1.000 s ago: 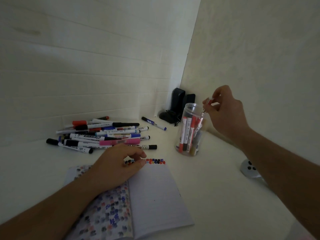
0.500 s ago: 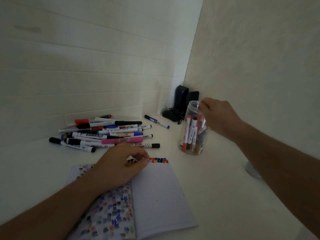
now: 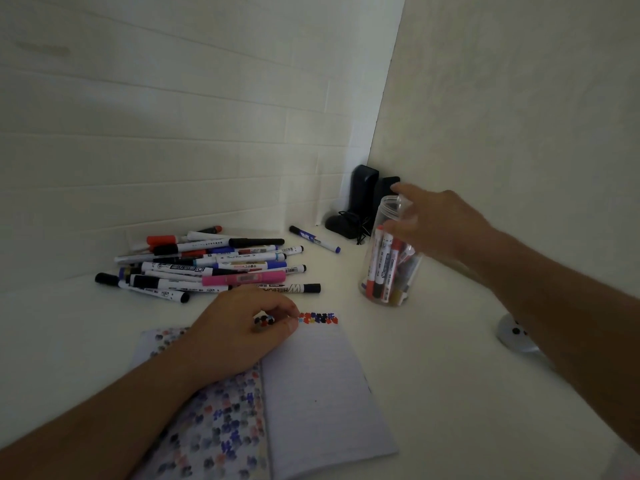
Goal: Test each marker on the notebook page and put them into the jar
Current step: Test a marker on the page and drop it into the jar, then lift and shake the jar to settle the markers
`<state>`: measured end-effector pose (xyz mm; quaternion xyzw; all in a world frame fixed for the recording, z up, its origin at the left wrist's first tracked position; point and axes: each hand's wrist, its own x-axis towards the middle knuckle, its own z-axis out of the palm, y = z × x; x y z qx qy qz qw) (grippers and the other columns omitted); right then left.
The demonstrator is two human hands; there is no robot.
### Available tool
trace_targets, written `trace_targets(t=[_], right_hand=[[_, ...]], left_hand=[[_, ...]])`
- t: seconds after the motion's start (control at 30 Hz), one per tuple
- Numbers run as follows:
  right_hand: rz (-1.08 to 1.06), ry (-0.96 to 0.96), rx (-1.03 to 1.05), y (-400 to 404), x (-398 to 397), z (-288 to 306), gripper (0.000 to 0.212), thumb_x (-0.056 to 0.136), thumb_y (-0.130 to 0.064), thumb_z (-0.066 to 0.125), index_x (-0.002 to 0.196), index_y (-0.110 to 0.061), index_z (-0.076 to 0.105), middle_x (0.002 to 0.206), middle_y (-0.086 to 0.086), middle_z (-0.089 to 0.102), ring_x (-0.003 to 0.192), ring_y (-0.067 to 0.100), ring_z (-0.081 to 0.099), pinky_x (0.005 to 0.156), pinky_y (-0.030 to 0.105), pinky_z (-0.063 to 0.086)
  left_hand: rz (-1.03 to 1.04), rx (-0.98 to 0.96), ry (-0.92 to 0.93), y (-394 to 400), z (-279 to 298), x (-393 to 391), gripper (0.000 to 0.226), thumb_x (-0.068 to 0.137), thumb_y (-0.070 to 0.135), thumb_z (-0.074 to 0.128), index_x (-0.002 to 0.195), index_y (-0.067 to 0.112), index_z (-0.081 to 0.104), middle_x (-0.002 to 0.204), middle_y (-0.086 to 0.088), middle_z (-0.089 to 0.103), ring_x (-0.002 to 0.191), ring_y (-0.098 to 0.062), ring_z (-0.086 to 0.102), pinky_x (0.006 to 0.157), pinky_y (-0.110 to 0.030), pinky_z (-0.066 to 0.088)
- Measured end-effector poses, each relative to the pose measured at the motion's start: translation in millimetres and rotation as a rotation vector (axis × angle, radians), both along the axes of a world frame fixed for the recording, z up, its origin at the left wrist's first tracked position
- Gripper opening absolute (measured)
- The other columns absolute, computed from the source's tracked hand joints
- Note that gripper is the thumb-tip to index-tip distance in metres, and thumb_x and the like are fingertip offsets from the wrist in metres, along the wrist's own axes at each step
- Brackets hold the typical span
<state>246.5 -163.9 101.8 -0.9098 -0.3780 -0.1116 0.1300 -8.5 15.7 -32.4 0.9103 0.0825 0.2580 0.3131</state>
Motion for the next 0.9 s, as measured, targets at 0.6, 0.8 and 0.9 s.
trace_targets(t=[0.6,0.8,0.9], right_hand=[[0.285,0.094,0.165,-4.0,-21.0,2.8,0.079,0.068,-0.048,0.087,0.139,-0.041,0.053,0.131,-0.007,0.049,0.096,0.001,0.061,0.076,0.016,0.053],[0.620,-0.288,0.470,-12.6,-60.5,-38.3,0.093,0.067,-0.049,0.088,0.143,-0.020,0.044,0.146,0.010,0.039,0.124,0.009,0.047,0.092,0.015,0.052],[0.716,-0.260,0.625,-1.4,-89.0,-55.3,0.072,0.071,-0.047,0.086,0.123,-0.022,0.044,0.143,0.014,0.041,0.128,0.012,0.048,0.085,0.018,0.057]], left_hand=[[-0.004,0.021,0.014,-0.2,2.0,-0.6,0.015,0.093,0.031,0.070,0.105,0.039,0.074,0.099,0.029,0.067,0.103,0.012,0.058,0.081,0.000,0.041],[0.052,-0.145,-0.079,2.4,2.4,2.6,0.046,0.091,0.035,0.071,0.131,0.049,0.055,0.120,0.027,0.058,0.108,0.002,0.060,0.082,-0.017,0.054],[0.009,-0.796,-0.248,3.1,12.8,9.5,0.062,0.091,0.038,0.072,0.141,0.053,0.038,0.133,0.003,0.061,0.111,-0.018,0.070,0.089,-0.039,0.059]])
